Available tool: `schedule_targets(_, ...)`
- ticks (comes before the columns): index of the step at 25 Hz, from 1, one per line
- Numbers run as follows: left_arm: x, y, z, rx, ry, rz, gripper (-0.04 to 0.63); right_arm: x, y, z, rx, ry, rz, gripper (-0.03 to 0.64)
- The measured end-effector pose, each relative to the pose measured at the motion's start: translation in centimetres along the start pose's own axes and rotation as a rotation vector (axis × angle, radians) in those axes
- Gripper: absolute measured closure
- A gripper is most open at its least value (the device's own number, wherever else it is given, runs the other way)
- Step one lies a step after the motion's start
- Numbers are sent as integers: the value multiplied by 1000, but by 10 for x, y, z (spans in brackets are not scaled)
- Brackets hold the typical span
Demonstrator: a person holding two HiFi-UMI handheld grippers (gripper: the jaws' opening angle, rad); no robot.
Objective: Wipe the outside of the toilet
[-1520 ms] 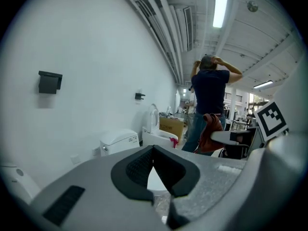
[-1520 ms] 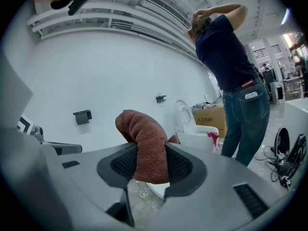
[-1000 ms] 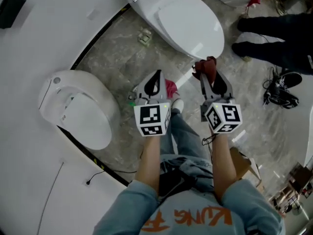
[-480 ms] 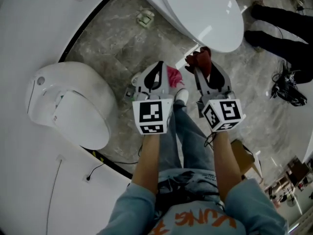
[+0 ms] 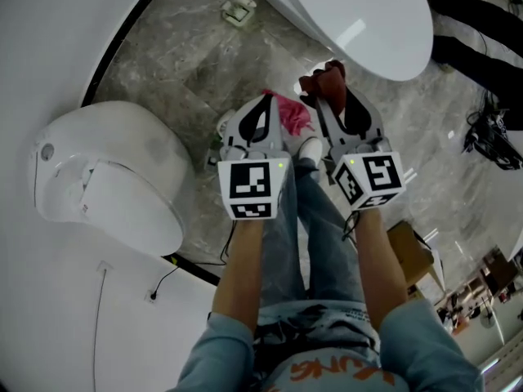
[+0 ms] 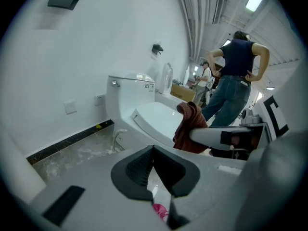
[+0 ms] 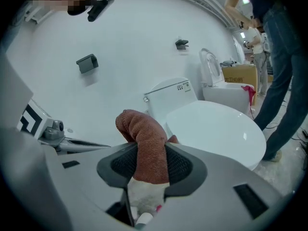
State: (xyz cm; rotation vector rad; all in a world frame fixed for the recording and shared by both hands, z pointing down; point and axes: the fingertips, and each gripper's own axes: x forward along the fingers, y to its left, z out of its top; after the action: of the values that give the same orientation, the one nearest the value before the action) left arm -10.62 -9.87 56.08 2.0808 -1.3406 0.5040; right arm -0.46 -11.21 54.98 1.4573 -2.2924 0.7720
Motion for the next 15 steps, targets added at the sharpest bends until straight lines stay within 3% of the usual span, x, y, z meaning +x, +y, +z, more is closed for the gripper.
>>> schedule_targets(15, 58, 59, -35, 45, 151, -76, 597, 112, -9, -33, 31, 36, -73, 462)
